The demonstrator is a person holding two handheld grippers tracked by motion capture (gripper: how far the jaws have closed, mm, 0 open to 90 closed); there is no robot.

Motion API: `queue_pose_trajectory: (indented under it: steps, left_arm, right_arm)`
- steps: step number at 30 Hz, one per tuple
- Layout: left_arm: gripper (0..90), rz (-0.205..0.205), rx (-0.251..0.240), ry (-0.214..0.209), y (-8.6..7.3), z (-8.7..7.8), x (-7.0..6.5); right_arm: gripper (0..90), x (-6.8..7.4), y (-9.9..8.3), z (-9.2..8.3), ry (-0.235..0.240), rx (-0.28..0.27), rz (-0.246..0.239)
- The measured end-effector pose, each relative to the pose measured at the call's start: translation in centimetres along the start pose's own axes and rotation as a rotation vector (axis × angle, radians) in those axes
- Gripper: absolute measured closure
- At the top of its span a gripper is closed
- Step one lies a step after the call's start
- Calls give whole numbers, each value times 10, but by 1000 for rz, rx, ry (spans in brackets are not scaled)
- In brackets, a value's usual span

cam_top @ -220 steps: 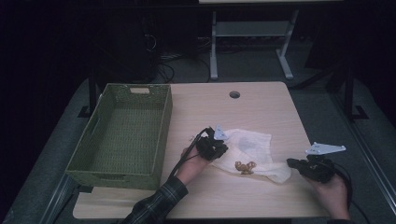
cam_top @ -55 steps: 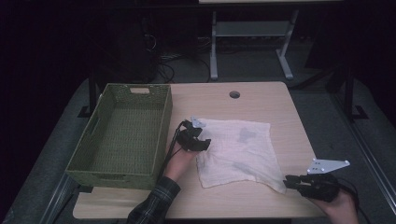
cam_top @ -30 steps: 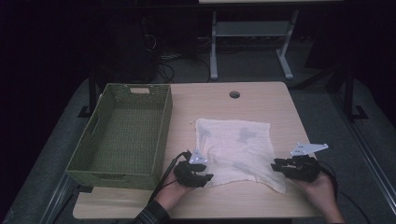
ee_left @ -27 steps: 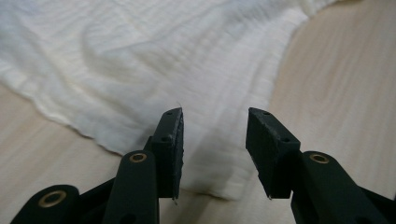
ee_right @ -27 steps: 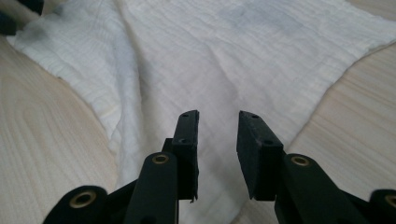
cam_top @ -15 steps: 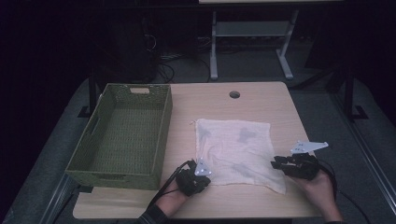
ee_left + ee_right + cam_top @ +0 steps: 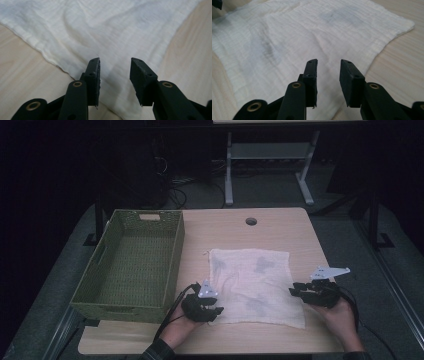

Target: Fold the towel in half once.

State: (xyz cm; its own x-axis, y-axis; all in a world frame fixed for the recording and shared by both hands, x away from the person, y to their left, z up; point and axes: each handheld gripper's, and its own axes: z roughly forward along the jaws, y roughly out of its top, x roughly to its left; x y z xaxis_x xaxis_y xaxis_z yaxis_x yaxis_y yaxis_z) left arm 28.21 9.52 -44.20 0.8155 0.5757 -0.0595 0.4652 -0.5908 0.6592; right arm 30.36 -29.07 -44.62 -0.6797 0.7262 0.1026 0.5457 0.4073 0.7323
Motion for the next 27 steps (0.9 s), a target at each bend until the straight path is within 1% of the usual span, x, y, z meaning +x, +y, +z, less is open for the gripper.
queue_pose_trajectory:
  steps: [2, 3, 4, 5, 6, 7, 8, 10, 11, 13, 14, 15, 17, 18, 19, 20, 22, 23, 24, 25, 26, 27]
  left_arm:
    - [553, -6, -3, 24, 5, 4, 4]
    - [538, -5, -5, 36, 9, 5, 7]
    - [530, -9, -10, 58, 12, 8, 10]
    - [525, -13, -12, 62, 15, 10, 13]
    - [527, -21, -14, 63, 19, 12, 17]
    - [527, -30, -17, 76, 22, 14, 21]
    - [527, -36, -27, 87, 26, 15, 25]
    - [531, -46, -36, 115, 33, 19, 35]
    - [538, -61, -37, 122, 36, 21, 40]
    - [549, -95, -56, 116, 41, 24, 50]
    - [556, -106, -63, 129, 44, 26, 54]
    - [558, -103, -60, 148, 47, 28, 58]
    - [564, -99, -62, 187, 51, 31, 67]
    - [564, -110, -62, 196, 53, 32, 72]
    - [566, -121, -71, 201, 56, 34, 76]
    - [570, -126, -75, 214, 59, 35, 81]
    - [572, -144, -88, 234, 66, 37, 90]
    - [572, -149, -95, 249, 69, 39, 94]
    - [572, -150, -93, 267, 72, 40, 99]
    - [572, -160, -94, 279, 75, 43, 103]
    - [575, -173, -95, 285, 77, 45, 107]
    - [576, -175, -95, 299, 79, 47, 111]
  right_arm:
    - [660, -3, 5, 3, -10, 6, 5]
    - [662, -4, 7, 4, -10, 5, 16]
    - [669, -6, 10, 5, -10, -7, 23]
    - [669, -7, 12, 6, -16, -10, 25]
    - [669, -9, 15, 7, -22, -14, 21]
    - [668, -10, 18, 9, -27, -12, 27]
    - [668, -12, 21, 10, -36, -12, 17]
    - [667, -17, 27, 13, -48, -14, 15]
    - [666, -19, 30, 15, -54, -12, 16]
    - [666, -23, 36, 19, -59, -19, 20]
    - [666, -25, 38, 21, -63, -18, 24]
    - [666, -28, 40, 23, -68, -15, 20]
    - [666, -34, 45, 28, -70, -11, 29]
    - [667, -36, 46, 29, -73, -13, 39]
    - [669, -40, 48, 31, -77, -18, 34]
    - [669, -43, 50, 34, -77, -5, 45]
    - [669, -50, 54, 37, -86, -2, 45]
    - [669, -54, 57, 39, -88, -1, 53]
    - [669, -57, 59, 41, -93, 6, 59]
    - [669, -61, 62, 44, -103, 6, 53]
    - [669, -64, 65, 45, -100, 7, 65]
    - [674, -67, 67, 48, -107, 10, 66]
